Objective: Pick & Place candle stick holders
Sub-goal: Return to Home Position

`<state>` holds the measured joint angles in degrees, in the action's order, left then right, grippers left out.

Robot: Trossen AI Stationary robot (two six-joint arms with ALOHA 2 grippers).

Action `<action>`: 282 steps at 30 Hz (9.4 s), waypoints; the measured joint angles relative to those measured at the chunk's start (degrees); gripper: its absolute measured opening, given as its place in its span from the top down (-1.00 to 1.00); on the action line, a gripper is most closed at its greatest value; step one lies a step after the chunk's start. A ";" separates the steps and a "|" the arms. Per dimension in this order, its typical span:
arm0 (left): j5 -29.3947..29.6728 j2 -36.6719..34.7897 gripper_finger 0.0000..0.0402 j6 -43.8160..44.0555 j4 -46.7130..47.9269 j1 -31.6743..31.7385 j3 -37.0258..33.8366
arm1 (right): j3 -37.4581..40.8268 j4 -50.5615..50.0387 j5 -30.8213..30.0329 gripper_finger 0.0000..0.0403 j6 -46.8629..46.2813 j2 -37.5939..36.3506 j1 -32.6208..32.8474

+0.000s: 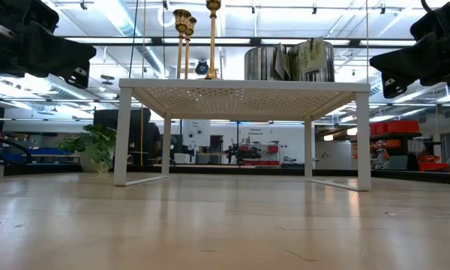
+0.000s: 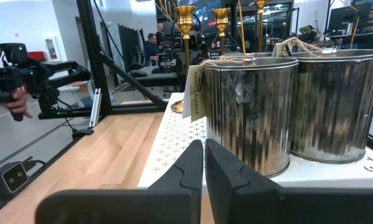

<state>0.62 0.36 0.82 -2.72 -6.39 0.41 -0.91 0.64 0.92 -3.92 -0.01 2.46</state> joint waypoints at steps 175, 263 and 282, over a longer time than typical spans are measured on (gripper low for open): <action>47.42 79.53 0.90 13.94 0.17 -32.27 51.44 | -0.02 0.11 0.00 0.89 0.00 0.00 0.00; 40.01 79.54 0.41 17.94 -3.52 -10.43 51.40 | -0.02 0.11 0.00 0.89 0.00 0.00 0.02; 40.01 79.54 0.60 17.94 -3.52 -10.43 51.40 | -0.02 0.11 0.00 0.89 0.02 0.00 0.01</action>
<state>40.62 79.90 18.76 -6.24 -16.82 51.81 -0.93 0.75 0.92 -3.90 -0.01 2.47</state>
